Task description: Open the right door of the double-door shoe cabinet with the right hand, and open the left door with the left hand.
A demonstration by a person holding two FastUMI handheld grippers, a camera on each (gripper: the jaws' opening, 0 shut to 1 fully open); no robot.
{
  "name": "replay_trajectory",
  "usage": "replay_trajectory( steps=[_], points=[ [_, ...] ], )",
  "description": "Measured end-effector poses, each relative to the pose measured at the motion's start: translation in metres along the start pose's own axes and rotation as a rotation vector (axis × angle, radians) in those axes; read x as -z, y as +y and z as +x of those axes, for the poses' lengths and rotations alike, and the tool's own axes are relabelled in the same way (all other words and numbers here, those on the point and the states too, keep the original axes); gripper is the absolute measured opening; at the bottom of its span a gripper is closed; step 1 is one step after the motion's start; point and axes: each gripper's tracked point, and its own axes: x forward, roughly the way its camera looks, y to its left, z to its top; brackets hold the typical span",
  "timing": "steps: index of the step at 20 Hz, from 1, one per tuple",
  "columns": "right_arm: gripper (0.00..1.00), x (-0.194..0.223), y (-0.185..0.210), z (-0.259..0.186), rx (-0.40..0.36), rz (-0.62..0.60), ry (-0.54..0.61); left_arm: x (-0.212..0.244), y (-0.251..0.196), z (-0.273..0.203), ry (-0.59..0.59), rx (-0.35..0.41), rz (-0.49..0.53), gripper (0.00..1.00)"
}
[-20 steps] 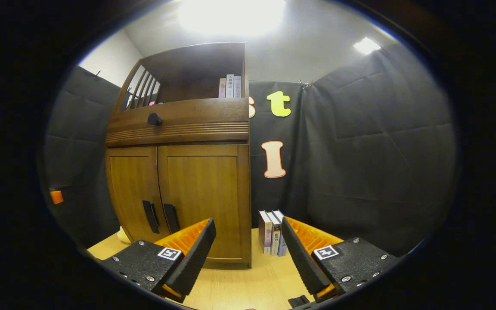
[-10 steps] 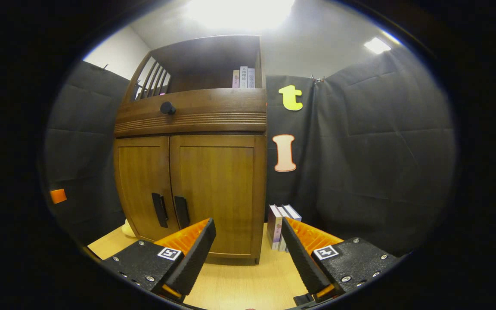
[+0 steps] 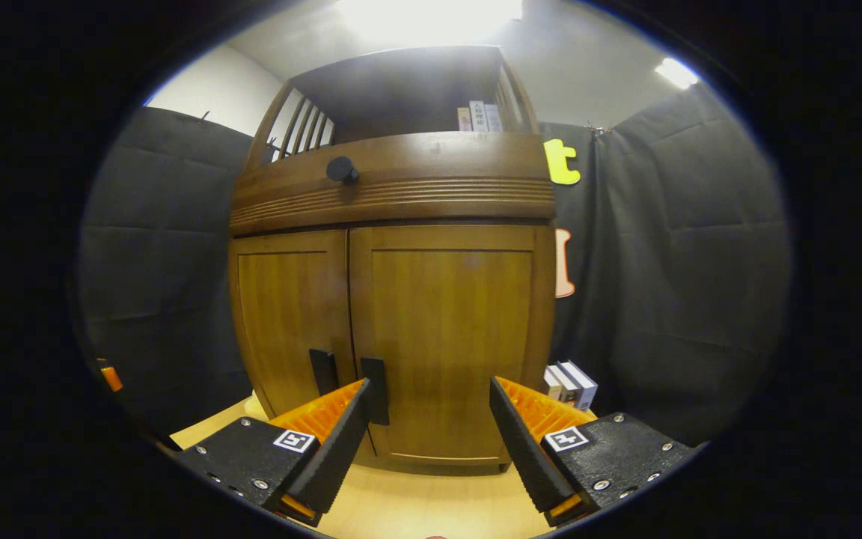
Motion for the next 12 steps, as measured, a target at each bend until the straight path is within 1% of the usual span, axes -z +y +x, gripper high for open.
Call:
replay_trajectory(
  steps=[1,2,3,4,6,8,11,12],
  points=[
    [0.96,0.001,0.007,0.011,-0.011,0.007,0.005,0.007,-0.002,-0.002,0.011,0.001,-0.016,1.00],
    [0.96,0.002,0.012,0.024,-0.019,0.014,0.009,0.012,-0.004,-0.005,0.024,-0.003,-0.023,0.97],
    [0.95,0.003,0.016,0.037,-0.027,0.017,0.012,0.017,-0.004,-0.005,0.037,-0.012,-0.022,1.00],
    [0.95,0.006,0.020,0.048,-0.032,0.017,0.015,0.021,-0.004,-0.006,0.050,-0.027,-0.016,0.97],
    [0.96,0.009,0.026,0.070,-0.039,0.013,0.022,0.029,0.000,-0.008,0.076,-0.057,-0.003,0.97],
    [0.95,0.017,0.032,0.088,-0.046,0.009,0.033,0.034,0.000,-0.009,0.097,-0.082,0.006,0.97],
    [0.96,0.031,0.038,0.115,-0.055,0.007,0.066,0.045,-0.001,-0.007,0.125,-0.113,0.001,0.97],
    [0.96,0.036,0.040,0.122,-0.056,0.007,0.077,0.045,-0.002,-0.005,0.131,-0.123,0.002,1.00]
  ],
)
